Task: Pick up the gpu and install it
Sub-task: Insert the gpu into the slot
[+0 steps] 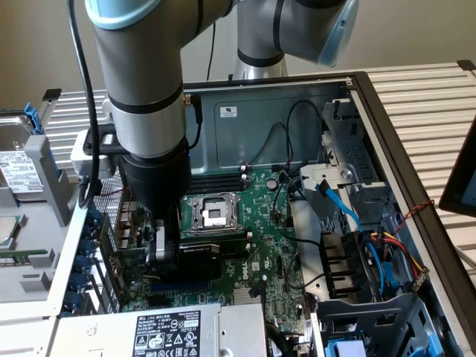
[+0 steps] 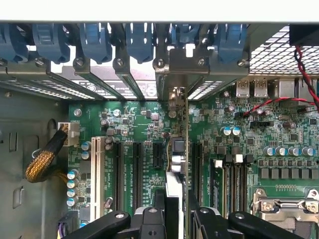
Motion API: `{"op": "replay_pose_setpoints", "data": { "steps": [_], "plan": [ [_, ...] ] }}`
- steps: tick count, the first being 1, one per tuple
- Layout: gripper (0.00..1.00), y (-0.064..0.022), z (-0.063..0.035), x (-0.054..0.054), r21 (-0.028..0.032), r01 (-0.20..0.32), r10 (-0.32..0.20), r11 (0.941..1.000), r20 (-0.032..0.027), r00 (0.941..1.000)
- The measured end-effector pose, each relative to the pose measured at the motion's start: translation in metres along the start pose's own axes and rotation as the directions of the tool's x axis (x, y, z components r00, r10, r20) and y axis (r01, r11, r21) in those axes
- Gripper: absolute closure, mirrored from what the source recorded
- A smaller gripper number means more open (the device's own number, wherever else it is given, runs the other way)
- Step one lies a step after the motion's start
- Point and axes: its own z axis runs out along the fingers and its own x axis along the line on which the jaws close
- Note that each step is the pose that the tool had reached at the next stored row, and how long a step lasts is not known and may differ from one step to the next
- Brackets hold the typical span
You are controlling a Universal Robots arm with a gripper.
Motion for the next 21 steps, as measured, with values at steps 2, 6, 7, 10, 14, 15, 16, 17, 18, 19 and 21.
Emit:
{"op": "replay_pose_setpoints", "data": {
  "steps": [2,6,7,10,14,15,16,17,18,19,21],
  "plan": [
    [0.73,0.0001,0.0001,0.0,0.0003,0.0,0.0,1.0,-0.0001,1.0],
    [0.73,0.0001,0.001,0.0,0.0007,0.0,0.0,1.0,0.0,1.0],
    [0.73,0.0002,0.001,0.0,0.0007,0.0,0.0,1.0,-0.0002,1.0],
    [0.73,0.0007,0.0013,0.0,0.0012,0.0,0.0,1.0,0.0001,1.0],
    [0.73,0.0015,0.0015,0.0001,0.0017,0.0,0.0,1.0,0.0,1.0],
    [0.73,0.0015,0.0015,0.0001,0.0017,0.0,0.0,1.0,0.0,1.0],
    [0.73,0.0015,0.0016,0.0001,0.0017,0.0,0.0,1.0,-0.0001,1.0],
    [0.73,0.0016,0.0018,0.0002,0.0017,0.0,0.0,1.0,0.0,1.0],
    [0.73,0.0016,0.002,0.0002,0.0017,0.0,0.0,1.0,-0.0001,1.0],
    [0.73,0.0015,0.0023,0.0002,0.0018,0.0,0.0,1.0,-0.0001,1.0],
    [0.73,0.0015,0.0028,0.0002,0.0017,0.0,0.0,1.0,-0.0003,1.0]
  ]
}}
